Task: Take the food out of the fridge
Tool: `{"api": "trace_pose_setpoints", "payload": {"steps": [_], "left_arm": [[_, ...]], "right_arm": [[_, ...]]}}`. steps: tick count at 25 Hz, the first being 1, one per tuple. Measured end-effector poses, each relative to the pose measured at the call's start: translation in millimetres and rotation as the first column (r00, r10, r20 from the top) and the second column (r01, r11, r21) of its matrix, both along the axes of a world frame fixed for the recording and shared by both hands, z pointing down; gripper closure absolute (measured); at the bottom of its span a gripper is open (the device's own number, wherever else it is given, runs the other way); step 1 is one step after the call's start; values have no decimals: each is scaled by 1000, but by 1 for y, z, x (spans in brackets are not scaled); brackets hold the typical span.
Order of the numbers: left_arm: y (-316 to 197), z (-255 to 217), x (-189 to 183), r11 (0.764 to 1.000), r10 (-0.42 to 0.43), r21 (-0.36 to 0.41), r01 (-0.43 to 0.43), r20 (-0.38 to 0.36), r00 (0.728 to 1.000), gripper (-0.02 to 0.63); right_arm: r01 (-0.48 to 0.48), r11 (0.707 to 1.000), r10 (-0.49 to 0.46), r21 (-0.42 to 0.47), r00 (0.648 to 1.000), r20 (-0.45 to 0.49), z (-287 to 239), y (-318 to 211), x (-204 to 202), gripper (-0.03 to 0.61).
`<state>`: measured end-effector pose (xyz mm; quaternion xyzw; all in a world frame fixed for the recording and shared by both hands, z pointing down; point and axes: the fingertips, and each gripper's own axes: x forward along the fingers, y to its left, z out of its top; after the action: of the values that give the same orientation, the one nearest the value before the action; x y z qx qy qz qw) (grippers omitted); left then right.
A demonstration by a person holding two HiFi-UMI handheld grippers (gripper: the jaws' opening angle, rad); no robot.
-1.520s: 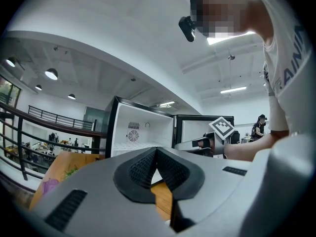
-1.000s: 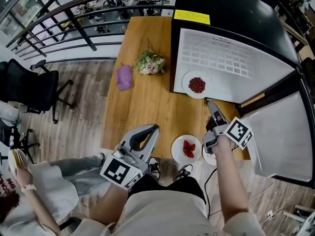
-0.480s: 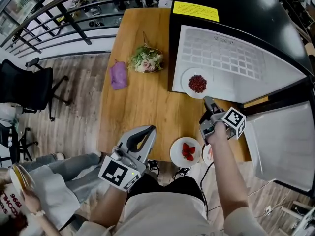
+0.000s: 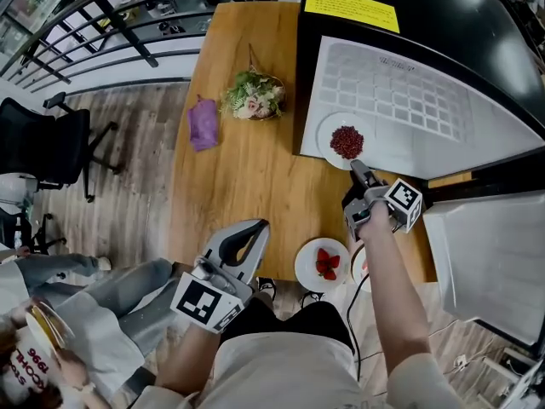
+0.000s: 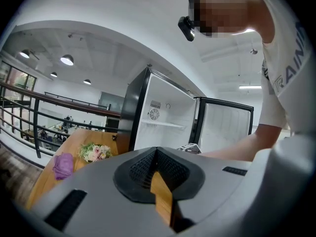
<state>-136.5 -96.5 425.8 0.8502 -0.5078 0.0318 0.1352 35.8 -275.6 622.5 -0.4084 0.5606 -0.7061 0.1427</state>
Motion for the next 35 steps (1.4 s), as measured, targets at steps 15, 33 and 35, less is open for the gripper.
{"api": "trace_pose_setpoints", "payload": {"steps": [15, 33, 35], "left_arm": [[5, 8, -1, 1000, -3, -18, 3, 3, 1000, 607], [15, 0, 1, 1000, 6, 5, -6, 2, 1000, 607], [17, -3, 1, 1000, 4, 15, -4, 2, 1000, 607]], "right_arm": [[-11, 1000, 11, 11, 999, 48, 1, -5, -2, 543], [-22, 991, 12, 130, 997, 82, -37, 4, 7, 551], [-12, 987, -3, 162, 996, 91, -49, 9, 7, 550]]}}
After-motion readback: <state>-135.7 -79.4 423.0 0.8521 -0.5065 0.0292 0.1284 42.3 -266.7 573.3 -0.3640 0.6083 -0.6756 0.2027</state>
